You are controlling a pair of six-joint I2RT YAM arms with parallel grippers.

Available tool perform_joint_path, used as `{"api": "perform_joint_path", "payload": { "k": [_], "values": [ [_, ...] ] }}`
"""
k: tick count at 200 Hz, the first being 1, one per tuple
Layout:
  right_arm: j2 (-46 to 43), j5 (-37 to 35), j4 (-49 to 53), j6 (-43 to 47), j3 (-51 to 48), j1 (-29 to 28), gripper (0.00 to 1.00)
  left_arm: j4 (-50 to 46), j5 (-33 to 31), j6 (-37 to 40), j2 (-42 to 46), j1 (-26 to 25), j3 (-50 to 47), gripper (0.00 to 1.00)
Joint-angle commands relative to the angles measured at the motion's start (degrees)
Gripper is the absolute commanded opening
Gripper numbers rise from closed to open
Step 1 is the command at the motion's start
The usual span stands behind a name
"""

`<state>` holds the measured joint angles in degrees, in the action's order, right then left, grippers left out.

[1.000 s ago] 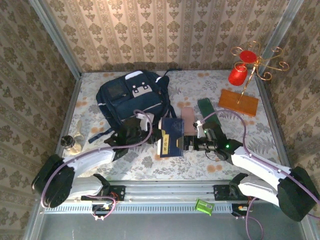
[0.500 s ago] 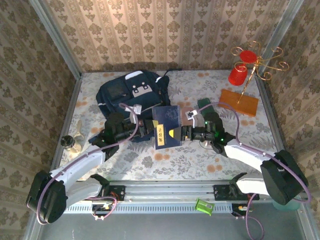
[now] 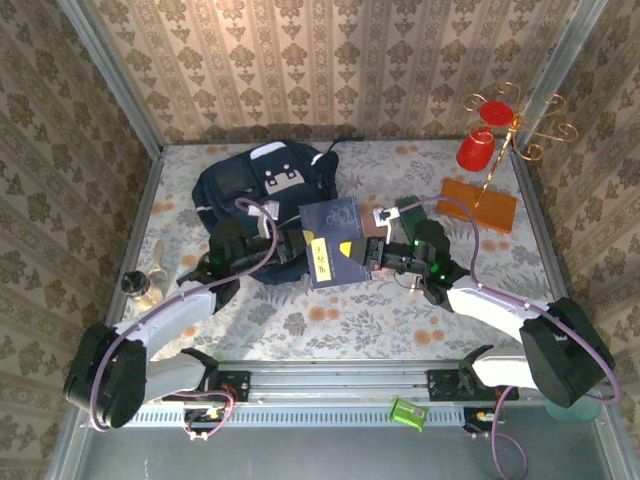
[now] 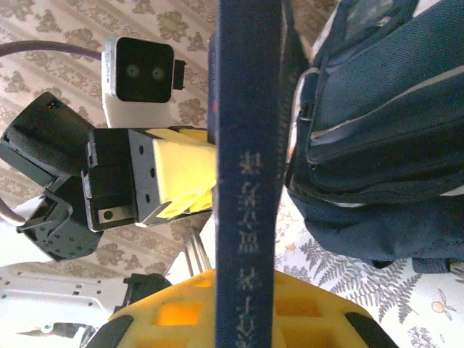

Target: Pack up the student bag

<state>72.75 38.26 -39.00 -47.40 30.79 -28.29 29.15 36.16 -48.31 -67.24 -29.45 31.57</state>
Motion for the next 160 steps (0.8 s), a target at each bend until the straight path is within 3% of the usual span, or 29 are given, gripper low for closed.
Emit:
{"api": "perform_joint_path", "payload": {
  "k": [1, 16, 35, 63, 92, 126, 160],
  "values": [
    [-1.46, -4.09, -1.18, -1.08, 1.74, 1.17, 0.07, -3.68, -3.31, 7.92, -1.95, 2.22, 3.09, 0.34],
    [-1.82, -5.66, 6.20, -1.09, 3.55, 2.99, 0.05, -12.14, -9.82, 17.22, -2.36, 2.93, 5.79, 0.47],
    [-2.01, -7.23, 17.57, 0.60, 7.35, 5.79, 0.04, -25.07, -22.58, 29.60, -4.29, 1.47, 11.14, 0.61],
    [-2.82, -10.64, 29.29, 5.42, 11.23, 9.20, 0.05, -36.99, -34.96, 43.12, -10.55, -2.94, 18.54, 0.68],
    [-3.92, -12.86, 37.00, 10.94, 13.73, 11.02, 0.05, -45.44, -39.38, 52.99, -17.39, -6.92, 23.97, 0.70],
    [-4.63, -13.48, 39.00, 12.82, 12.78, 12.17, 0.05, -48.30, -42.11, 57.87, -23.80, -9.62, 27.78, 0.70],
    [-5.69, -13.04, 39.00, 13.03, 10.85, 12.92, 0.05, -48.87, -46.06, 60.12, -28.41, -11.45, 31.09, 0.60]
  ]
}}
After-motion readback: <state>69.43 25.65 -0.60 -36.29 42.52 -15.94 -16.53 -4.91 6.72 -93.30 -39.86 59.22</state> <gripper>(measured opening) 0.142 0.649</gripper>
